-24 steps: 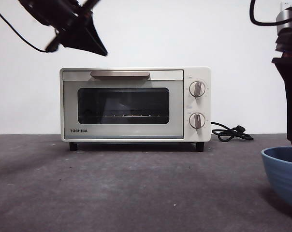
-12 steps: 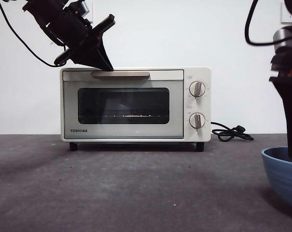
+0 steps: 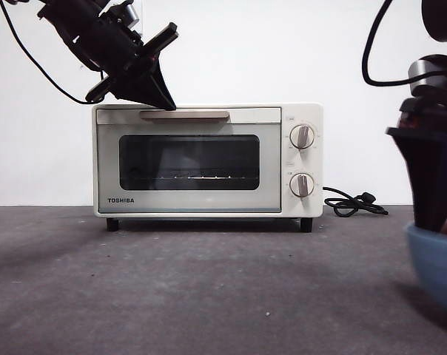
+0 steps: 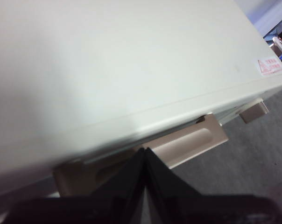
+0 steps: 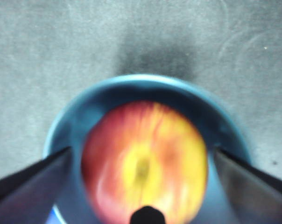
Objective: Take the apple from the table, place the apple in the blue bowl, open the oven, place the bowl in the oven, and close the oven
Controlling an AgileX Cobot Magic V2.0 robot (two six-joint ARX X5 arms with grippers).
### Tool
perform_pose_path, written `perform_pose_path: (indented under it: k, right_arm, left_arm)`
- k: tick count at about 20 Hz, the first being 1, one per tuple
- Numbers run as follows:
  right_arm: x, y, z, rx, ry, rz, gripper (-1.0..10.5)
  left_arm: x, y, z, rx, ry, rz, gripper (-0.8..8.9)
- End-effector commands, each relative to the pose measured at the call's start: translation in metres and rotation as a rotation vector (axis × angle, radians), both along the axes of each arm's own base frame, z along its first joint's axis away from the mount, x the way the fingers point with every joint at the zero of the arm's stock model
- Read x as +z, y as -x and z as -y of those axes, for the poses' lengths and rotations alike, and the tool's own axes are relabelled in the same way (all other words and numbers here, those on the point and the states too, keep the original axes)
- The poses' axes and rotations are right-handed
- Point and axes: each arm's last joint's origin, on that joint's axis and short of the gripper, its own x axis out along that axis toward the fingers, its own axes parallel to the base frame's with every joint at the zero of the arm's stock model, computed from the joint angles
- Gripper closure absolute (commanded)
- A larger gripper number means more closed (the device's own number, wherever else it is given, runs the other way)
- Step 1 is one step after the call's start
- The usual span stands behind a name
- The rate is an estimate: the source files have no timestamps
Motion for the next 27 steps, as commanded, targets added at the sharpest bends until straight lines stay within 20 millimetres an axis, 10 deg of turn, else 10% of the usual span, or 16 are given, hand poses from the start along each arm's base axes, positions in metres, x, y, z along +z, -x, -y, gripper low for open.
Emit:
perform_pose_path:
  k: [1, 5, 11, 27]
  right_arm:
    - [0.004, 0.003, 0.001, -0.005, -0.009, 0.021, 3.5]
    - [0.027, 0.009, 0.004, -0.012, -0.048, 0.087, 3.6]
    - [0.057, 0.033, 0.016, -0.022, -0.097, 0.179, 9.5]
    - [0.071, 0.059, 0.029, -0.042, -0.137, 0.240, 9.5]
  left_arm:
    - [-0.032, 0.002, 0.001, 0.008, -0.094, -0.142, 8.19]
    - [-0.037, 0.008, 0.004, 0.004, -0.139, -0.193, 8.20]
    - [-0.044, 0.021, 0.019, -0.029, -0.250, -0.232, 8.21]
    - [-0.099, 0.071, 0.015, -0.023, -0.252, -0.264, 8.21]
